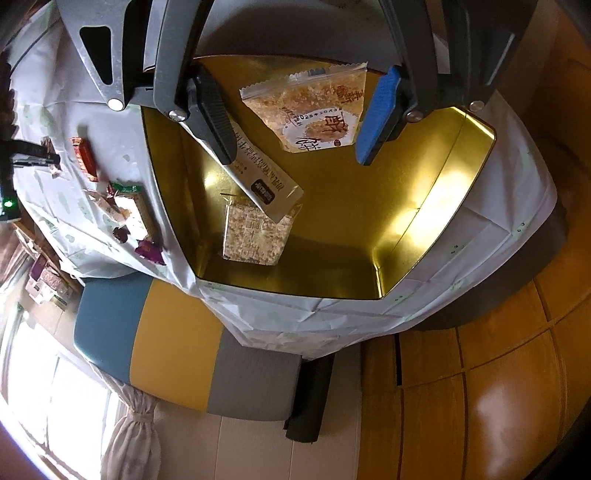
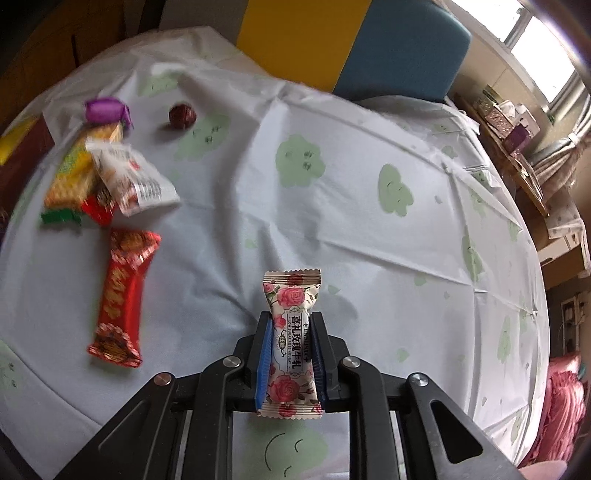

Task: Organize snacks
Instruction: 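Lower the brown pastry bag into the gold tray and open the left gripper, then carry the pink floral candy into the gold tray and open the right gripper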

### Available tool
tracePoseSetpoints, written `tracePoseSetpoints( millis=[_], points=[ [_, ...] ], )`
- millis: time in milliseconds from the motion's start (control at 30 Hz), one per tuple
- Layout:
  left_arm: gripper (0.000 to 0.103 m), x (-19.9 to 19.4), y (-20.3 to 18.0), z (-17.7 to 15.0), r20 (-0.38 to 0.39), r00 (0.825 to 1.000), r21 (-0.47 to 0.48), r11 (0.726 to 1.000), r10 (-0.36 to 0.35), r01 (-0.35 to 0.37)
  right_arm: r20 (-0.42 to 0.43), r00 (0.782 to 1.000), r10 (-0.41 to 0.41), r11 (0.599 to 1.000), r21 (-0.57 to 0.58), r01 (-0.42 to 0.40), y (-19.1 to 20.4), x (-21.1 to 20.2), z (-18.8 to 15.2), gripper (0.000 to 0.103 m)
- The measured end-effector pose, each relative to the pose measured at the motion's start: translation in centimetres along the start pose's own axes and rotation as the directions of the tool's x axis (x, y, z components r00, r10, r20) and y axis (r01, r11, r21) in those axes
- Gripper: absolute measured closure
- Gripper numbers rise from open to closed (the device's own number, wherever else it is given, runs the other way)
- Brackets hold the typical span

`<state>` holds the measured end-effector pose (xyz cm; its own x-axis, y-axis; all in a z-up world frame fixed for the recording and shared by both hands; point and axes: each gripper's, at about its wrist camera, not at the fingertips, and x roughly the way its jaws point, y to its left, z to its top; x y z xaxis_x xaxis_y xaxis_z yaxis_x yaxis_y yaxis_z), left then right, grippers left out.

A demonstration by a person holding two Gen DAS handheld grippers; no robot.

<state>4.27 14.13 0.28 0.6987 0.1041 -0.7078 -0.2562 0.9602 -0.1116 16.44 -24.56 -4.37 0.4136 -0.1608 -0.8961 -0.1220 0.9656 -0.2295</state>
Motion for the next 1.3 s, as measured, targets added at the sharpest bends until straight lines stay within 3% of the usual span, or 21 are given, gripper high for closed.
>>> tracePoseSetpoints(
  millis=[200, 333, 500, 600, 700, 933, 1167, 1300],
  points=[
    [0.035, -0.6, 0.1, -0.2, 0.016, 1.0, 0.004, 1.0, -0.014, 0.014, 0.09, 0.992, 0.088, 0.996, 0.02, -0.09, 0.9, -3.8, 1.3, 0.084],
    [0.035, -1.0, 0.6, -0.3, 0.025, 1.0, -0.007, 1.0, -0.01, 0.01, 0.14, 0.965, 0.223, 0.975, -0.036, -0.221, 4.5, -6.5, 2.2, 0.084],
    [0.035, -1.6, 1.9, 0.0, 0.049, 0.999, -0.04, 0.999, 0.01, -0.008, 0.163, 0.887, 0.431, 0.9, -0.142, -0.412, 11.3, -9.9, 3.2, 0.084],
    [0.035, -1.6, 2.5, 0.1, 0.053, 0.998, -0.056, 0.998, 0.019, -0.016, 0.158, 0.838, 0.522, 0.849, -0.195, -0.492, 15.5, -11.4, 3.7, 0.084],
    [0.035, -1.5, 3.0, -0.1, 0.049, 0.999, -0.064, 0.998, 0.023, -0.02, 0.139, 0.806, 0.576, 0.808, -0.245, -0.536, 19.1, -12.2, 3.9, 0.084],
    [0.035, -1.1, 3.3, -0.3, 0.037, 0.999, -0.071, 0.997, 0.018, -0.016, 0.065, 0.808, 0.586, 0.789, -0.276, -0.55, 24.2, -10.2, 4.0, 0.074],
    [0.035, -1.1, 2.5, -0.5, 0.041, 0.999, -0.045, 0.999, 0.007, -0.005, 0.098, 0.801, 0.59, 0.794, -0.252, -0.554, 23.4, -10.1, 3.3, 0.073],
    [0.035, -1.2, 1.7, -0.5, 0.042, 0.999, -0.024, 1.0, -0.005, 0.007, 0.152, 0.782, 0.604, 0.794, -0.202, -0.574, 21.0, -10.4, 2.7, 0.073]
  ],
)
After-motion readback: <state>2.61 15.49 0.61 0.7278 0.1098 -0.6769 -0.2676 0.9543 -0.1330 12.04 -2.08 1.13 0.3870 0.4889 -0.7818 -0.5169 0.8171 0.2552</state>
